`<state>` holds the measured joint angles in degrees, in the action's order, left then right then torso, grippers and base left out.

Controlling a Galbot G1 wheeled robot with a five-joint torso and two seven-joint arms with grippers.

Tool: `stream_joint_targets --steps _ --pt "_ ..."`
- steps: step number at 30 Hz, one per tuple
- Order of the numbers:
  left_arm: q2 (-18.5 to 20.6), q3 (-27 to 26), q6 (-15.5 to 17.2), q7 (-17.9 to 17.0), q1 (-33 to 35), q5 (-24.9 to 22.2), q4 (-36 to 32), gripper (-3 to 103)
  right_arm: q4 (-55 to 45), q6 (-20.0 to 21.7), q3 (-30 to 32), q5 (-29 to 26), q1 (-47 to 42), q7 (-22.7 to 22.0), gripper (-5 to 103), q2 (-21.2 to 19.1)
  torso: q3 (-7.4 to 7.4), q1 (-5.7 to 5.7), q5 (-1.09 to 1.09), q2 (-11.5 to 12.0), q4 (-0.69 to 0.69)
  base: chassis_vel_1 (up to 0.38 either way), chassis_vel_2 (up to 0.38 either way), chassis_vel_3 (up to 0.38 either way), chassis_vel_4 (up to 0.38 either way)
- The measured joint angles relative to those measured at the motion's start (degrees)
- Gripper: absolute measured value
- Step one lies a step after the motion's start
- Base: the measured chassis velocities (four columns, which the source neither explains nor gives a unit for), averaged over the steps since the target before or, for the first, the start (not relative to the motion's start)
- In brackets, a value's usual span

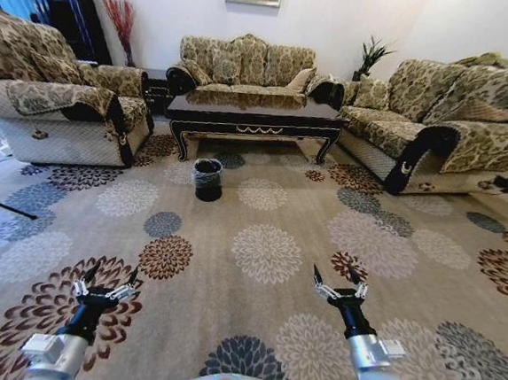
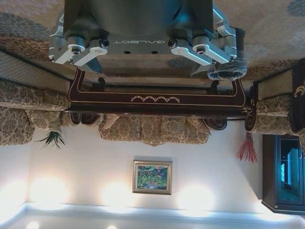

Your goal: Move to the front of the table and pick up the trash from the floor, then place it into the trash bin.

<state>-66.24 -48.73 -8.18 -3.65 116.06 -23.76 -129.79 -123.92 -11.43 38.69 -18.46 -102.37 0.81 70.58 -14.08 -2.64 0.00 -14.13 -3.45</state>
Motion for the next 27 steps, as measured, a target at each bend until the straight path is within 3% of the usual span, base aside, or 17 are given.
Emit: stream_joint_targets --steps 27 --pt "0.0 0.0 0.0 0.0 0.0 0.0 0.0 100 0.0 0.0 0.0 0.0 0.0 0.0 100 0.0 -3.91 -1.75 0.0 -5.66 0.0 0.0 0.0 0.0 0.0"
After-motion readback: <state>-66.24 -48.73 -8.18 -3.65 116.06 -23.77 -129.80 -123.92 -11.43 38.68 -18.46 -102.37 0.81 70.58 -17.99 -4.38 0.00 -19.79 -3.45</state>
